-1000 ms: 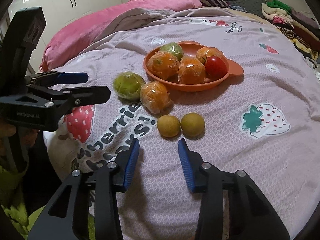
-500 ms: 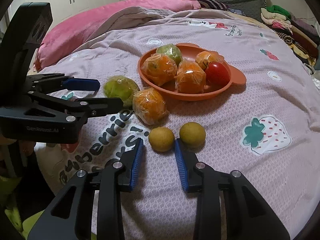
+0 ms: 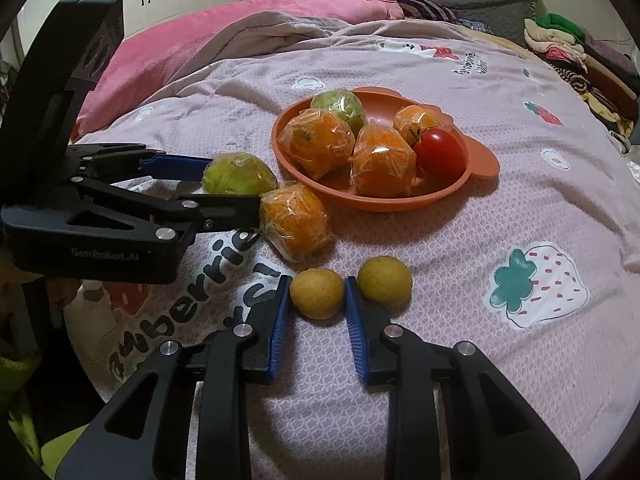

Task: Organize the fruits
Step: 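Grasp the large wrapped green fruit with the left gripper while the right grasps a small yellow fruit, then lift both held fruits and carry them over the orange plate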

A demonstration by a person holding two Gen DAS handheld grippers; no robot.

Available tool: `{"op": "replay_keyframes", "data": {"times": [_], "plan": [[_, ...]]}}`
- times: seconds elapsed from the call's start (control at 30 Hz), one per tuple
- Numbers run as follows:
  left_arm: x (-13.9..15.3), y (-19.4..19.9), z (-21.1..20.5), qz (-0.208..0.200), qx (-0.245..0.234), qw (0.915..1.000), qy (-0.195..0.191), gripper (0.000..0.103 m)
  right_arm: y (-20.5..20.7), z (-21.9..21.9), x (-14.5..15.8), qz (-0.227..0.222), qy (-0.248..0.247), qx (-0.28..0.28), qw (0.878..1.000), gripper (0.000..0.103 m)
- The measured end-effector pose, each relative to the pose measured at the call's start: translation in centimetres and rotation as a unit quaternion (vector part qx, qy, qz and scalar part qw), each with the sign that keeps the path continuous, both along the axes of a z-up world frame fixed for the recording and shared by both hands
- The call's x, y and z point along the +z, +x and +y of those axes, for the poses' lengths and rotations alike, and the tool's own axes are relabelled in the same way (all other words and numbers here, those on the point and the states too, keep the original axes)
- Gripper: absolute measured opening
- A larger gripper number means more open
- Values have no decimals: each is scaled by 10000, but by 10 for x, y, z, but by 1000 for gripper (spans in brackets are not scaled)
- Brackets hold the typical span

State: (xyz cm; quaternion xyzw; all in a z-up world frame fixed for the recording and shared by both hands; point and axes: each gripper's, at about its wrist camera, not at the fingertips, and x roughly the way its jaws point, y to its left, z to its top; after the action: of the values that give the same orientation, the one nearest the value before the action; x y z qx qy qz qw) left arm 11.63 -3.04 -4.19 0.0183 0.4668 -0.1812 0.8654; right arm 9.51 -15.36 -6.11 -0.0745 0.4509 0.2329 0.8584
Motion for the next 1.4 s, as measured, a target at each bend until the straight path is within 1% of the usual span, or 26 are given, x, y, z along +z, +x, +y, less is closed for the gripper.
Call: {"op": "replay_keyframes", "data": {"times": [0.2, 0.27, 0.33, 0.43, 0.73, 0.97, 1.2, 1.4], "plan": [[-3, 7, -2, -16, -103, 9999, -40, 59, 0, 0, -1, -20, 3, 12, 10000, 26], [-3, 8, -2, -43, -132, 9999, -51, 55, 1, 1, -1, -26, 2, 16, 10000, 26], [-3, 10, -2, -59, -159, 9998, -116, 46, 0, 1, -1, -31, -21, 43, 10000, 26], [-2, 10, -1, -59, -164, 9997, -196, 43, 0, 0, 0, -14, 12, 41, 10000, 25], [10, -1, 8, -76, -92, 9991, -407, 42, -5, -3, 9, -18, 108, 61, 9999, 25], [26, -8, 15, -204, 28, 9987, -471, 42, -9, -8, 21, -124, 226, 62, 9996, 25], [40, -3, 15, -310, 113, 9984, -456, 42, -3, -18, 37, -305, 342, 11, 9989, 25], [48, 11, 7, -371, 103, 9984, -410, 42, 15, -28, 53, -556, 365, -52, 9978, 25]]}}
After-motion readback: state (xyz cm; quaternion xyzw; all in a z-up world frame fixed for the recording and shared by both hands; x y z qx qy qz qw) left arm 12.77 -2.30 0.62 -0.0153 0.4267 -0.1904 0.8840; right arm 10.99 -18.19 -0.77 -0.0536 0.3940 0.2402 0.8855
